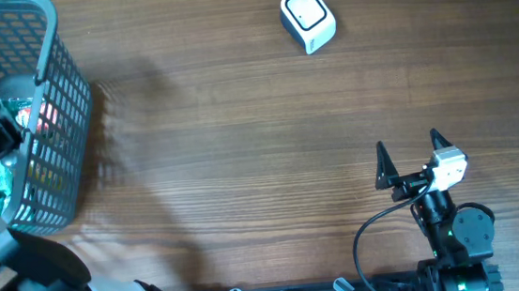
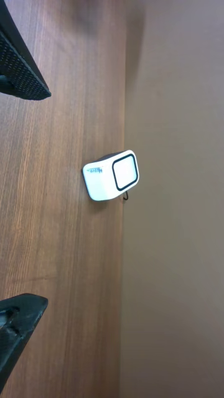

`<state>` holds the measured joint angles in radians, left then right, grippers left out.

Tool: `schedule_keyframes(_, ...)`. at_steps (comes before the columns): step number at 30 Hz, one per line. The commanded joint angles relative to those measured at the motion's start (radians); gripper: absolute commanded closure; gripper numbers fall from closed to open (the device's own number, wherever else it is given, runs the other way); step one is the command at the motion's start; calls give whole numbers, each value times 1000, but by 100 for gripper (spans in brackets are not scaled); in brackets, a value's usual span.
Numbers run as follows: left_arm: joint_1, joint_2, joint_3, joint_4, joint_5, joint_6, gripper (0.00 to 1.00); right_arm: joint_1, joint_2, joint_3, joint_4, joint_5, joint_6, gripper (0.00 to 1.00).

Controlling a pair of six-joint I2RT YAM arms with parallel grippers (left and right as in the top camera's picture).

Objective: Scan the item barcode

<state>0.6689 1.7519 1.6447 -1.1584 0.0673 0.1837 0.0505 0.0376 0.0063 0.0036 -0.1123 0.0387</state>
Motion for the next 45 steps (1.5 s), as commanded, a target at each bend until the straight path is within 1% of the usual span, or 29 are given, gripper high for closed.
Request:
schedule_keyframes(1,8,50,-5,-2,34,71,19,-4,-1,-1,4,-15,-11,0)
schedule_keyframes(4,8,75,-5,-4,34,72,20,-4,-1,-1,4,-15,-12,0)
schedule_keyframes(5,8,79,-5,-3,33,72,23,-4,-1,-1,4,-15,-11,0)
schedule_keyframes(7,8,81,-5,-4,33,76,33,-4,-1,-1,4,-15,-12,0)
schedule_keyframes(8,8,81,-5,-5,33,76,35,-4,-1,-1,4,-15,-11,0)
schedule_keyframes(18,19,81,-23,-26,29,75,34,-4,-1,-1,4,-15,-12,0)
schedule_keyframes(23,19,81,-75,8,29,75,34,-4,-1,-1,4,-15,-11,0)
schedule_keyframes(28,19,81,-79,33,30,75,35,-4,-1,-1,4,-15,-11,0)
schedule_keyframes(30,19,81,-79,33,30,74,39,-4,-1,-1,4,-15,-12,0)
schedule_keyframes(31,19,81,-79,33,29,74,43,-4,-1,-1,4,-15,-12,0)
schedule_keyframes(35,19,81,-79,32,30,74,54,-4,-1,-1,4,-15,-12,0)
schedule_keyframes(41,19,58,-71,49,34,71,58,-4,-1,-1,4,-15,-12,0)
schedule_keyframes(43,19,39,-47,49,34,70,61,-4,-1,-1,4,-15,-11,0)
schedule_keyframes(44,18,23,-28,49,41,71,66,-4,-1,-1,4,-15,-12,0)
schedule_keyframes(45,19,12,-18,51,45,70,66,-4,-1,-1,4,-15,-11,0)
